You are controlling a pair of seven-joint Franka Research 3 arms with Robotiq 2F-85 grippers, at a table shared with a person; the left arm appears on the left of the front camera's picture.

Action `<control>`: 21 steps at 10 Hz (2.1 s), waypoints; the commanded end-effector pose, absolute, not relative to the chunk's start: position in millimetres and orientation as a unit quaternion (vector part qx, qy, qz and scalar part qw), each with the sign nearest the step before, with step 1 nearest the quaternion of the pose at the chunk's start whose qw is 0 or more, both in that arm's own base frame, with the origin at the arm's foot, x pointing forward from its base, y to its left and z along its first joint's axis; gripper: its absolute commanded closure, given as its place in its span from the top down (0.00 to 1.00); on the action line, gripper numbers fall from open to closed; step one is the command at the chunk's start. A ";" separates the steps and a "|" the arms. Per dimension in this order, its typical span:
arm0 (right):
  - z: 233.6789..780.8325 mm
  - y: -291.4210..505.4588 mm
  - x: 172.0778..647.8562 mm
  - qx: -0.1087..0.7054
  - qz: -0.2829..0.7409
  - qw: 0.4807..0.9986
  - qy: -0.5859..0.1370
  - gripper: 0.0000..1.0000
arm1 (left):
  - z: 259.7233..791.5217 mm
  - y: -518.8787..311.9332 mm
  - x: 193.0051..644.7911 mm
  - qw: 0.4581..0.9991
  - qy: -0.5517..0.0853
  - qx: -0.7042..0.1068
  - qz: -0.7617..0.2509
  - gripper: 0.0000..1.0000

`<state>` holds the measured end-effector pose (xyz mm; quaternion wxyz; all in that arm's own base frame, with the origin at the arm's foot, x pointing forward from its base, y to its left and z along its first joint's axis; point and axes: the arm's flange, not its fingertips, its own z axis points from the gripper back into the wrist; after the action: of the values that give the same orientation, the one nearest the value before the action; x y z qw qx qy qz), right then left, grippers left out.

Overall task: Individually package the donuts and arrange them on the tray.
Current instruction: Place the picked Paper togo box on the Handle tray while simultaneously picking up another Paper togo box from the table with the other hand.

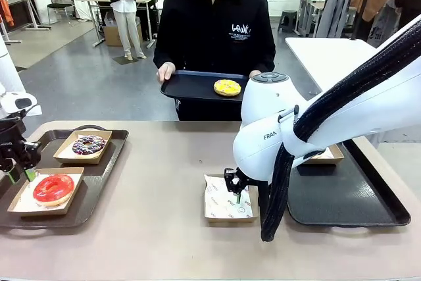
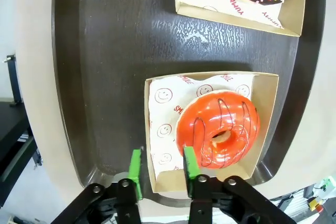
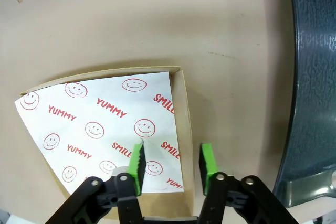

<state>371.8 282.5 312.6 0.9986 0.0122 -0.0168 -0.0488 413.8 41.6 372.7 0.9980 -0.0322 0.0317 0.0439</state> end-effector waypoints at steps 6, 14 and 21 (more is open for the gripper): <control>311.0 279.9 370.8 -0.019 -0.083 0.995 -0.047 0.00 | 378.5 52.5 413.1 0.997 0.040 -0.054 0.038 1.00; 384.4 287.9 377.2 -0.013 -0.098 0.994 -0.043 0.00 | 448.8 140.6 401.3 0.934 0.112 -0.338 -0.007 1.00; 490.6 329.4 470.9 0.002 -0.099 0.992 -0.081 0.00 | 448.7 297.8 387.8 0.799 0.037 -0.592 0.101 1.00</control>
<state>453.0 316.5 493.2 0.9919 0.0118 -0.0813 -0.0967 385.8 290.5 442.2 0.8105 -0.5749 0.0621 0.0930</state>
